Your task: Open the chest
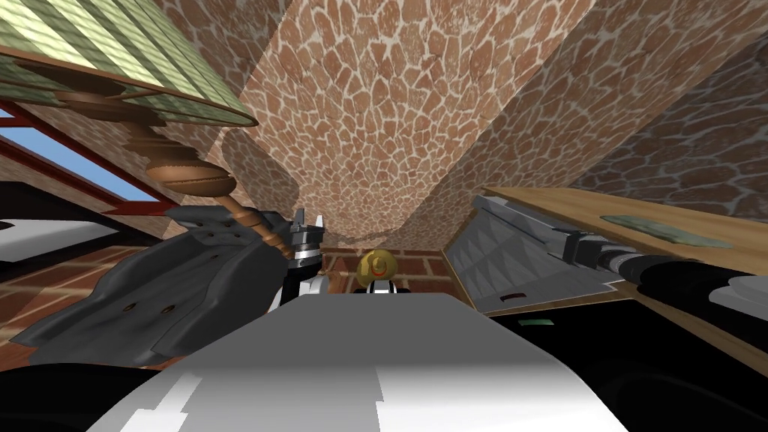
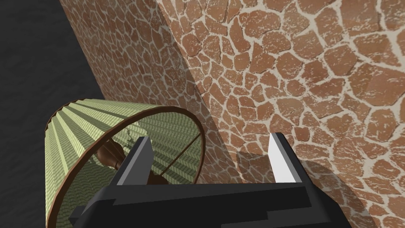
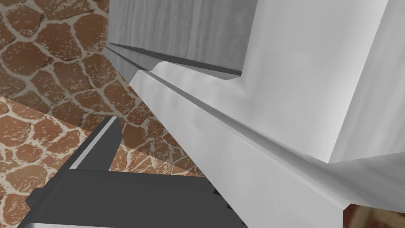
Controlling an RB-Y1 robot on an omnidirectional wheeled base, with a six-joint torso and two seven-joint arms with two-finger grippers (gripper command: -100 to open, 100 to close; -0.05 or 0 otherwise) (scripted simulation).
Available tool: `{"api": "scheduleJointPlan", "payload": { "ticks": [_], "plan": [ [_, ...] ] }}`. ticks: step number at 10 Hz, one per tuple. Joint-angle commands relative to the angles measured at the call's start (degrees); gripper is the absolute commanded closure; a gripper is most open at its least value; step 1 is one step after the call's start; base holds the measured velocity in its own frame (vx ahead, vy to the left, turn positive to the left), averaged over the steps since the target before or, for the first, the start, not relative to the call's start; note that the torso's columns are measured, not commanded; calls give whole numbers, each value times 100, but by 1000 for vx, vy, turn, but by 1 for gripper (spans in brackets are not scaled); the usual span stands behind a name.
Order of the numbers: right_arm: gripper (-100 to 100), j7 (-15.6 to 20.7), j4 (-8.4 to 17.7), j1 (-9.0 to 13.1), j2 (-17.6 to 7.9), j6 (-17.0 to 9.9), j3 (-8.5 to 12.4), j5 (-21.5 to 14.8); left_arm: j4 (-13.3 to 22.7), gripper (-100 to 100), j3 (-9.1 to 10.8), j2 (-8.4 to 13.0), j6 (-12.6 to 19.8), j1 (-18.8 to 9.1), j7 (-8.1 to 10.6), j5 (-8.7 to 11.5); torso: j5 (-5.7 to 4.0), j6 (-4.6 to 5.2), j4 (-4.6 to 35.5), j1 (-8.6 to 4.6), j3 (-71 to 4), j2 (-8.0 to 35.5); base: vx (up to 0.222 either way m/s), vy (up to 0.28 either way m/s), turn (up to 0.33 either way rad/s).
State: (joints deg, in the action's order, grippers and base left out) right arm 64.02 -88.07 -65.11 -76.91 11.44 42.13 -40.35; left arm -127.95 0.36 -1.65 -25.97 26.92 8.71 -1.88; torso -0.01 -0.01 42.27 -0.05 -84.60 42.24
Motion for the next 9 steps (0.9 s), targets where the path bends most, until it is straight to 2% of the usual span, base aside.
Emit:
{"api": "scheduleJointPlan", "payload": {
  "ticks": [1,5,6,7,9],
  "plan": [
    [-100,-115,81,-134,-276,125,228,80,0,0,0,0,0,0,0,0,3,-1,0,10,0,0,14,26,-102],
    [-100,-267,194,-385,-651,349,640,195,0,0,0,0,0,0,0,0,1,1,2,3,3,5,18,29,-92],
    [-100,-221,150,-347,-553,304,572,168,0,0,0,0,0,0,0,0,0,1,1,3,3,4,9,14,-17],
    [0,-227,154,-351,-561,319,583,171,0,0,0,0,0,-1,0,0,-2,0,2,-1,5,6,0,0,0],
    [0,-227,153,-351,-560,318,582,170,0,0,0,0,0,-1,0,0,-1,1,3,0,5,7,0,0,0]
  ]
}}
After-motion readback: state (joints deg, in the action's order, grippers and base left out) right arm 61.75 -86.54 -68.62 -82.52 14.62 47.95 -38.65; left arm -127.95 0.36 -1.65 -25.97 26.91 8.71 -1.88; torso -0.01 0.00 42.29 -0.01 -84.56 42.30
